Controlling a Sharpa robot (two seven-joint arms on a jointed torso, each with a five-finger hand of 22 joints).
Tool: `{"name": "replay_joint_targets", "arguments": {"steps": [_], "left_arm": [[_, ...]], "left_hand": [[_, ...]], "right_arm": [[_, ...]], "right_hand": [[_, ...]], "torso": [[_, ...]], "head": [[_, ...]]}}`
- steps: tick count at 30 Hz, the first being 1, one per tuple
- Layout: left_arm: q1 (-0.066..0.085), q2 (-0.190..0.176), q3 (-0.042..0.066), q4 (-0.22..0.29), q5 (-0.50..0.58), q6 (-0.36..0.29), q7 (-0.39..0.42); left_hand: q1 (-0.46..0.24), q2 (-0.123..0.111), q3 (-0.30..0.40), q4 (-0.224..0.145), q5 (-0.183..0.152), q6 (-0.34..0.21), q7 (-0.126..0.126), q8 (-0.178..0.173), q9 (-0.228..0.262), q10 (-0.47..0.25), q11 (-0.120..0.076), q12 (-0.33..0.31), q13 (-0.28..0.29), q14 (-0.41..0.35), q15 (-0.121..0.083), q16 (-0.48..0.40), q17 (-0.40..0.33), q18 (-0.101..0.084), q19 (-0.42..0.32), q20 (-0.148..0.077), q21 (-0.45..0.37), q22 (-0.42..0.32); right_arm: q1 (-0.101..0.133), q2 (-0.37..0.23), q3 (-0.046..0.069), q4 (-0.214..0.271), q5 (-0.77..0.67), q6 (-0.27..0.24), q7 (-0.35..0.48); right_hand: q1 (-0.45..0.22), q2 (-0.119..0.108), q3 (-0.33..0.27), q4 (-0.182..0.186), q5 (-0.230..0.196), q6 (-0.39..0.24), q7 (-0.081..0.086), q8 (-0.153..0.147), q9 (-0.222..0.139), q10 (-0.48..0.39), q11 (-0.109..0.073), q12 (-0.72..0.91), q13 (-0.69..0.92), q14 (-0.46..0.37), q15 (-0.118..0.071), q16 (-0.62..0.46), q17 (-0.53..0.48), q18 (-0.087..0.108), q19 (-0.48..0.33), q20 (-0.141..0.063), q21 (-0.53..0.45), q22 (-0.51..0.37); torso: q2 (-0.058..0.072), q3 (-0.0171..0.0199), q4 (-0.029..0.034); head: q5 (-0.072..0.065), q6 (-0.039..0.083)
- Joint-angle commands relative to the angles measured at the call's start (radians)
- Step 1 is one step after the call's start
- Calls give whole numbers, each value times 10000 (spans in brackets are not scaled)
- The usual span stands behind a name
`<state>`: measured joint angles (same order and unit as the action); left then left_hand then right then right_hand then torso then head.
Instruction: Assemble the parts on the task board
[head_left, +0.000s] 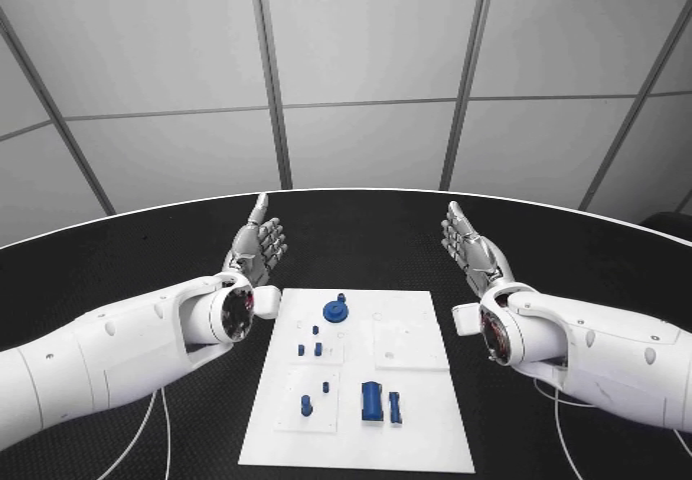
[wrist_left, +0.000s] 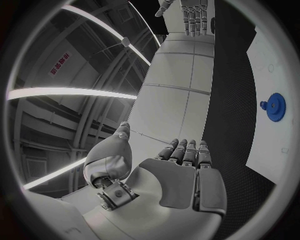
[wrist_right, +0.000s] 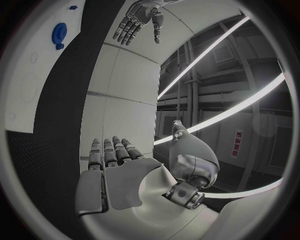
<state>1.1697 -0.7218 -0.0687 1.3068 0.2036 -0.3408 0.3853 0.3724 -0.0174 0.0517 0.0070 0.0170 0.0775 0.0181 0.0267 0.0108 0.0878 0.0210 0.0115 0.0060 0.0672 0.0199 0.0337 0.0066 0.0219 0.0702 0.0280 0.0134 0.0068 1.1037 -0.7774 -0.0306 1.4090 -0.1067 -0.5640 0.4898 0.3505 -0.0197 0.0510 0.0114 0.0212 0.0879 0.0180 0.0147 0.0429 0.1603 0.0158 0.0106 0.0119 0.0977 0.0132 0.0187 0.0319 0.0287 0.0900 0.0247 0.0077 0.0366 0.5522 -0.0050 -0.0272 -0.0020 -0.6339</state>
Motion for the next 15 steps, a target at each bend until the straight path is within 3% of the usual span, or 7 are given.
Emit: {"name": "replay_joint_targets", "arguments": {"steps": [1,7,15], "left_arm": [[-293,-133,152,652,-490,-1134,311],[-835,-403,473,1840,-1418,-3029,933],[-1176,-572,674,2586,-2001,-4218,1323]], "left_hand": [[-3724,174,-517,-70,-170,-775,-181,-267,-108,-878,-210,-115,-60,-672,-199,-337,-66,-219,-702,-280,-134,-68],[-3724,174,-517,-70,-170,-775,-181,-267,-108,-878,-210,-115,-60,-672,-199,-337,-66,-219,-702,-280,-134,-68],[-3724,174,-517,-70,-170,-775,-181,-267,-108,-878,-210,-115,-60,-672,-199,-337,-66,-219,-702,-280,-134,-68]], "right_arm": [[-229,-10,119,717,455,-945,117],[-494,-24,280,1488,983,-1907,277],[-537,-26,306,1610,1067,-2060,302]], "right_hand": [[-3505,197,-510,-114,-212,-879,-180,-147,-429,-1603,-158,-106,-119,-977,-132,-187,-319,-287,-900,-247,-77,-366],[-3505,197,-510,-114,-212,-879,-180,-147,-429,-1603,-158,-106,-119,-977,-132,-187,-319,-287,-900,-247,-77,-366],[-3505,197,-510,-114,-212,-879,-180,-147,-429,-1603,-158,-106,-119,-977,-132,-187,-319,-287,-900,-247,-77,-366]], "torso": [[-71,45,243],[-80,50,272],[-80,50,272]], "head": [[17,291],[20,339],[20,339]]}}
